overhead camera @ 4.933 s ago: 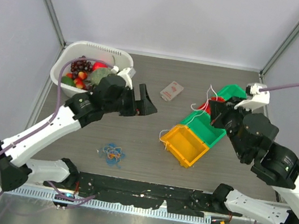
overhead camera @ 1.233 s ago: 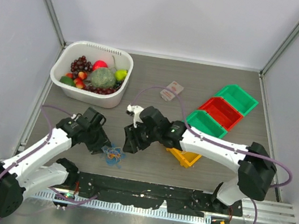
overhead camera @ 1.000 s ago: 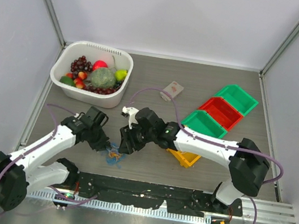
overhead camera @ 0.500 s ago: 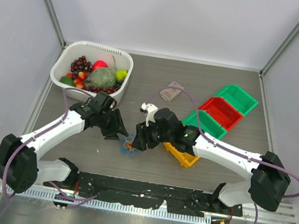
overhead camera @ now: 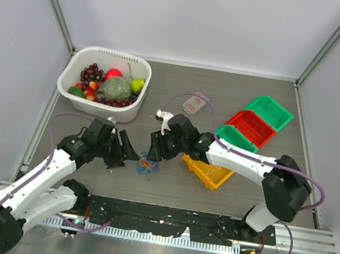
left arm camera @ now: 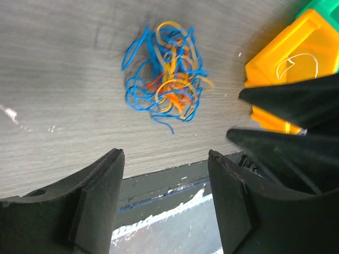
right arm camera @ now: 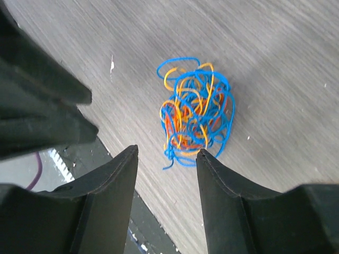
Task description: Untangle the cables
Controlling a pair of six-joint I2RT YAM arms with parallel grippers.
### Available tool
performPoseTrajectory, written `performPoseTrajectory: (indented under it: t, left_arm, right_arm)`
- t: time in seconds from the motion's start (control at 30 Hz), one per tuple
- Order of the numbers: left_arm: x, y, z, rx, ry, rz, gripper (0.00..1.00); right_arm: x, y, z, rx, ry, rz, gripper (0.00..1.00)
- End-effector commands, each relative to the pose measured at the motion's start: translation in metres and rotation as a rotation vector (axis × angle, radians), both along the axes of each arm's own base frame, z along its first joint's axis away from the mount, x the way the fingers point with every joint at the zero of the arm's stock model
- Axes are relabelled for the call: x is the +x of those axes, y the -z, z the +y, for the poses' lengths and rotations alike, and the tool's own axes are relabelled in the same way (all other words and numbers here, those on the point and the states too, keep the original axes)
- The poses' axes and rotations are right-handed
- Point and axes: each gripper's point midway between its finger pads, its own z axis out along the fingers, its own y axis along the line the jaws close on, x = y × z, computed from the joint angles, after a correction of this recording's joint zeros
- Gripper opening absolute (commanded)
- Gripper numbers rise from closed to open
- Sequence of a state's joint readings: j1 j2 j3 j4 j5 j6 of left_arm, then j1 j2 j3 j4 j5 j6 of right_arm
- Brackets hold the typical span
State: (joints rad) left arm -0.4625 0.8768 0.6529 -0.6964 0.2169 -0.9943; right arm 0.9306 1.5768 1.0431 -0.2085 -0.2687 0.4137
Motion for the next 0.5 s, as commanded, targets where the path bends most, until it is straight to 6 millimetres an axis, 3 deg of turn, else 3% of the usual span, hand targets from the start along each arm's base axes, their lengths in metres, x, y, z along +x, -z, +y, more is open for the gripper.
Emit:
performPoseTrajectory:
  t: [0.0, 0.23, 0.47]
  left_arm:
    - [-0.017, 0.008, 0.005, -0.045, -0.050, 0.022, 0.68]
    - [-0.027, 0.001, 0.005, -0.090, -0.039, -0.003, 0.76]
    - [-0.030, 0.000, 0.002, -0.110, -0.017, 0.006, 0.75]
  right_arm:
    - [0.015, -0.014, 0.025, 0.055, -0.082, -0.041, 0.52]
    - [0.026, 0.005, 0.041, 0.032, -0.158, -0.082, 0.50]
    - [0.029, 0.017, 0.047, 0.010, -0.163, -0.059, 0.33]
